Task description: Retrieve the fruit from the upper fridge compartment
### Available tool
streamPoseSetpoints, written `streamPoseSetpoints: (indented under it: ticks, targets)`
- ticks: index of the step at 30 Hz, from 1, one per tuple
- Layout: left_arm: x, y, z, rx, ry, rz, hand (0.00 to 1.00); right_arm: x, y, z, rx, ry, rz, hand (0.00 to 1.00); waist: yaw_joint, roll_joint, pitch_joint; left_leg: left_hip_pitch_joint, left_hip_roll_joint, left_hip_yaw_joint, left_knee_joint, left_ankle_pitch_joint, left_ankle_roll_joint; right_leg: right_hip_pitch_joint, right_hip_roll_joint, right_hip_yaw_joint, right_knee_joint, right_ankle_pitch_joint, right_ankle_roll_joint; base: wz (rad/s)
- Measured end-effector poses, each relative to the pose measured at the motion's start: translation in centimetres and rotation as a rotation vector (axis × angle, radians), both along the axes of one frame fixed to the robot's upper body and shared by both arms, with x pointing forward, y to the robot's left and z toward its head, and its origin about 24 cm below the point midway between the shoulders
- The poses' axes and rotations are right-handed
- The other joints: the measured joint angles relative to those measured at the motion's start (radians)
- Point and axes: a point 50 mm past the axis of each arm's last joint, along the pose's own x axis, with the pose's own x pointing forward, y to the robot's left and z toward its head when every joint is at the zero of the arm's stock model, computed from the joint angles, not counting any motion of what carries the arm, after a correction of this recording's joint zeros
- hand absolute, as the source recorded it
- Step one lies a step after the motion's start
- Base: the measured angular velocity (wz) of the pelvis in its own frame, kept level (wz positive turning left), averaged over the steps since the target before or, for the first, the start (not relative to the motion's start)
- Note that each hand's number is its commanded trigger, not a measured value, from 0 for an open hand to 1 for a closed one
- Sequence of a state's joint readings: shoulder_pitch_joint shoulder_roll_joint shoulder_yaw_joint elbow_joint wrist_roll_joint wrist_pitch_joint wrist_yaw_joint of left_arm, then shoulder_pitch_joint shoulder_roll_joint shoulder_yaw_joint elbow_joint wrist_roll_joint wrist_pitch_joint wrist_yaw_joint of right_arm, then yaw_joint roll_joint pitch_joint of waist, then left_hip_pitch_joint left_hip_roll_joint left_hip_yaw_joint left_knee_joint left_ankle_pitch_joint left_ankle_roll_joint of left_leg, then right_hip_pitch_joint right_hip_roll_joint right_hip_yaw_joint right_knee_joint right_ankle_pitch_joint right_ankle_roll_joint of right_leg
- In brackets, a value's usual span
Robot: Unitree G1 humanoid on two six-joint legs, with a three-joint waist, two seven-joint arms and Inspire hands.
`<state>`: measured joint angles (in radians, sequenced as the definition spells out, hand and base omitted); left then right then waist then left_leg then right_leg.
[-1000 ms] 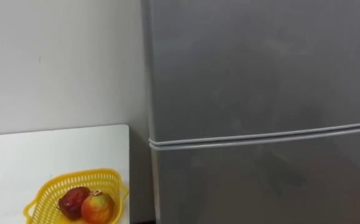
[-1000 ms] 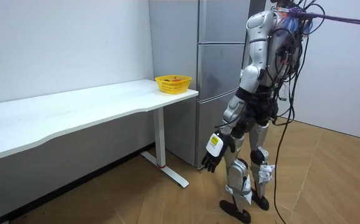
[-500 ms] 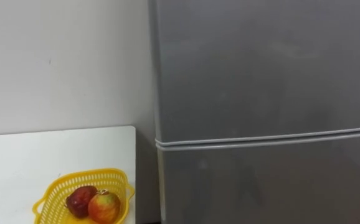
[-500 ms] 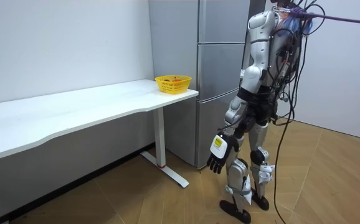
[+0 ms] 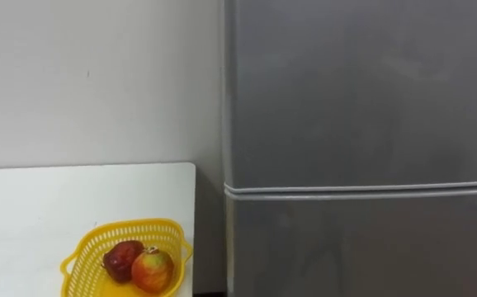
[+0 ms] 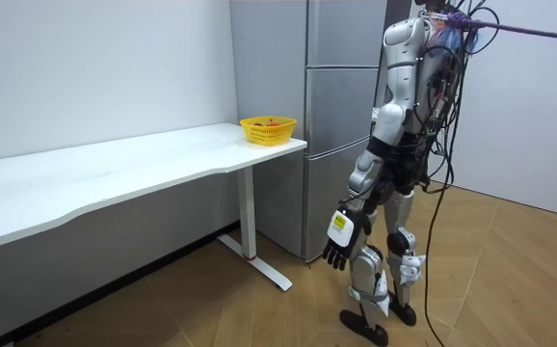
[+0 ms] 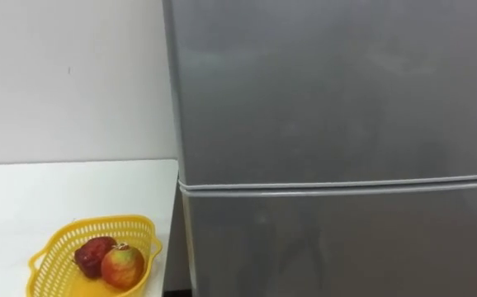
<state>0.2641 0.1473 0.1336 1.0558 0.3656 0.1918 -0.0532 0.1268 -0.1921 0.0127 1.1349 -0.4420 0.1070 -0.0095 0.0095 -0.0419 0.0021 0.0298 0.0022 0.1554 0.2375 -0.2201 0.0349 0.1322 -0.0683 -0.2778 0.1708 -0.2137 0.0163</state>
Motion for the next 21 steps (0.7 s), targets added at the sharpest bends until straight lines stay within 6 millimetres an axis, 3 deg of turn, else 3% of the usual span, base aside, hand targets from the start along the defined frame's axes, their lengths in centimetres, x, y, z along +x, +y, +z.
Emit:
streamPoseSetpoints:
  ticks: [9,21]
  targets:
    - [0.2,-0.1,-0.1,-0.002,0.0,-0.011,0.0,-0.9,0.0,-0.1,-0.013,0.074,0.08,0.0,0.001,0.012,-0.0004,0.009,0.0,-0.001,-0.001,-0.001,-0.001,0.008,0.0,0.0,-0.001,-0.002,0.0,0.0]
    - [0.1,-0.8,-0.2,-0.016,0.017,-0.036,0.0,-1.4,0.1,-0.3,-0.022,0.12,0.072,0.0,-0.001,0.009,-0.0017,0.014,-0.002,-0.001,-0.001,-0.001,-0.001,0.012,0.0,0.001,-0.001,-0.006,0.001,0.0]
